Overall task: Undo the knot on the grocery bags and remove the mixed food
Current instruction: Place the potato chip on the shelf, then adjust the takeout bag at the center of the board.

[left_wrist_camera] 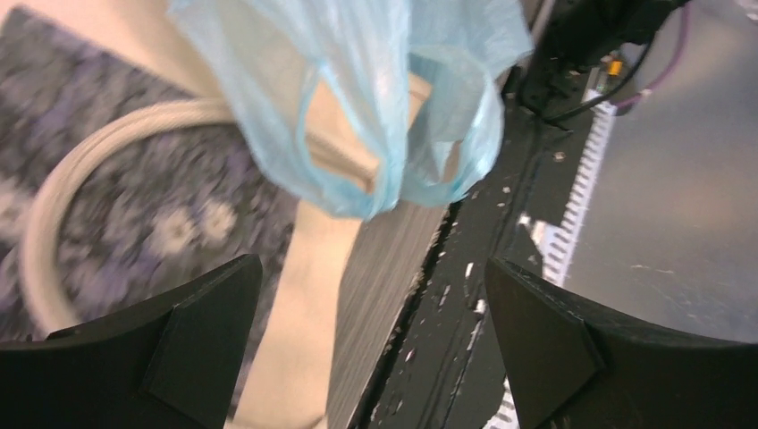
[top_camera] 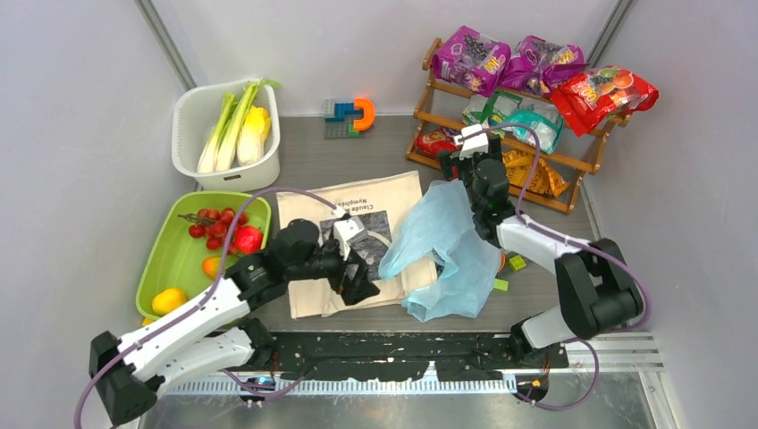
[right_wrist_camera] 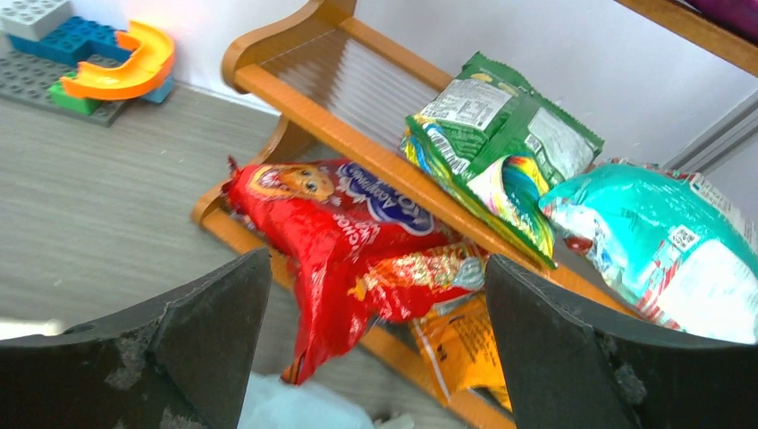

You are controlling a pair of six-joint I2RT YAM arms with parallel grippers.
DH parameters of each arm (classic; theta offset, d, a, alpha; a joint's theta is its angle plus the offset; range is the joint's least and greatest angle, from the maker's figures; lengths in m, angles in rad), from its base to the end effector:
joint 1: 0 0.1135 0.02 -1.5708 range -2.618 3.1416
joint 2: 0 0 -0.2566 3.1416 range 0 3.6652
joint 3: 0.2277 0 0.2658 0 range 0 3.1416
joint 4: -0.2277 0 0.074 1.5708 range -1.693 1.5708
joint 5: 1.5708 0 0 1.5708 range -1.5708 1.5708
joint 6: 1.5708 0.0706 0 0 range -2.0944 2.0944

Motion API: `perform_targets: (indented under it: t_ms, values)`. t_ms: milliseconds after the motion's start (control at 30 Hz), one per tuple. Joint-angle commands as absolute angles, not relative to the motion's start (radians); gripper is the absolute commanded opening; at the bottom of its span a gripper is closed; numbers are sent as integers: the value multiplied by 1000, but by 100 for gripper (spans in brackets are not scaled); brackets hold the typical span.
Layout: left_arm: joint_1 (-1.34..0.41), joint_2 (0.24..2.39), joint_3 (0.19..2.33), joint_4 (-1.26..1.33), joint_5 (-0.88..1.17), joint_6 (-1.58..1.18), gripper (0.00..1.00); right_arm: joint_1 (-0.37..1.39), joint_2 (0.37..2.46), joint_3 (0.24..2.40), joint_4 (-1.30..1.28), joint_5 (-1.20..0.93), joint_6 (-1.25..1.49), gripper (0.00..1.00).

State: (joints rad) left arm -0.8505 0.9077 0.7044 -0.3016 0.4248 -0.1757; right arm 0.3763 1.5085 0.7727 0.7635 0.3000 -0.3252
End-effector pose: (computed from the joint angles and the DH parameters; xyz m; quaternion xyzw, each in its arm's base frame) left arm 0.1423 -0.2062 0.2553 0.3798 0.7590 -0.4020 0.3436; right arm 0.3589 0.1194 0.2442 -0.1363 0.6842 -0.0861 0.7112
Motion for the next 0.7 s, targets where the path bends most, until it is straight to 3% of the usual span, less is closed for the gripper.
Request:
perform_targets:
  t_ms: [0,167,267,400,567,667]
  values:
    - [-853,762,668,-489,167,-175,100,391,1343,765,564,240,-198,96]
    - [-853,648,665,-683,-176,-367,98,455,1184,810,296,276,-88,95]
    - [-854,615,655,-718,-132,-444,93,538,1118,853,100,369,-22,95]
    - [-855,573,596,-688,-88,-473,87,649,1030,922,-94,319,77,96]
    - [-856,623,591,-680,-94,-537,70,848,1000,948,-182,257,116,98]
    - [-857,698,585,-653,-110,-579,67,994,1003,952,-185,287,144,99]
